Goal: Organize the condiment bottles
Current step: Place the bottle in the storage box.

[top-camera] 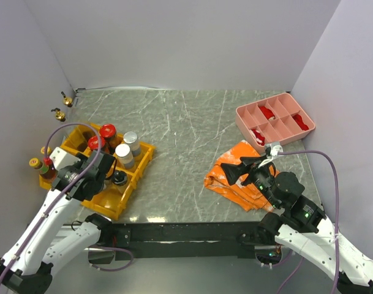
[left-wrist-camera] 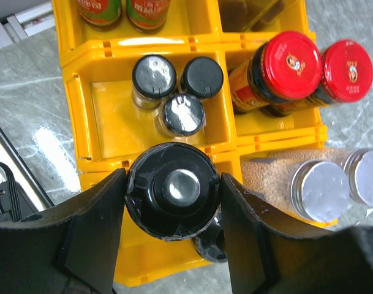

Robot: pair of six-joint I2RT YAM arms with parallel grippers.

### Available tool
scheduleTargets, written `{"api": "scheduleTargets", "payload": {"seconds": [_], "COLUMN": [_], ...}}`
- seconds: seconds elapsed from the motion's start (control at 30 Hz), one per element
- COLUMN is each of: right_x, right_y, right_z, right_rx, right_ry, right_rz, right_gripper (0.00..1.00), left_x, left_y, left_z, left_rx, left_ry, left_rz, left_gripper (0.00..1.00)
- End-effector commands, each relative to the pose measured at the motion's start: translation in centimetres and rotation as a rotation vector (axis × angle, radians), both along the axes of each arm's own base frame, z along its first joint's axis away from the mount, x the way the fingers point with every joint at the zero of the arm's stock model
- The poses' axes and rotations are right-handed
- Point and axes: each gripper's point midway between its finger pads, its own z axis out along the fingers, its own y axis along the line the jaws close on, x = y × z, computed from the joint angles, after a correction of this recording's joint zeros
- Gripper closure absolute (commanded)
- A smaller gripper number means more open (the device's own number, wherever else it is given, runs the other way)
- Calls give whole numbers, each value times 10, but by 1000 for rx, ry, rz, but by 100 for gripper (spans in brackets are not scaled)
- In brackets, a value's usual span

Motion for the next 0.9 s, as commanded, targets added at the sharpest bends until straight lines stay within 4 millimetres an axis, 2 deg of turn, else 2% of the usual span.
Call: {"api": "scheduleTargets", "payload": {"seconds": [0.0,0.1,0.17,0.3,0.33,0.5,0.77,0.87], "right_x": [2,1,1,-1,-1,0,-1,-2], "right_y": [2,4,5,8,9,7,8,7], "right_z": [7,5,7,9,9,9,9,8], "right_rx": [22,26,37,50,50,33,42,40], "right_ry": [-25,-19,-24,-21,-23,-26,-28,-20], "right_rz": [4,8,17,33,35,30,34,33], "right_gripper": [0,0,0,0,0,0,0,0], "left_x": [-5,-6,-8,-17,-18,-15,-26,-28], "left_y": [-22,-25,-26,-33,-36,-34,-44,-45], "left_z": [2,17,19,-18,-22,-5,-14,-8], "left_rx": [-84,-76,-86,-109,-125,-142,-182,-182], "left_ry": [81,74,70,187,200,120,169,158], "left_rz": [-101,-176,-188,-189,-188,-177,-256,-290], "left_gripper": [99,99,99,99,99,99,99,99]}}
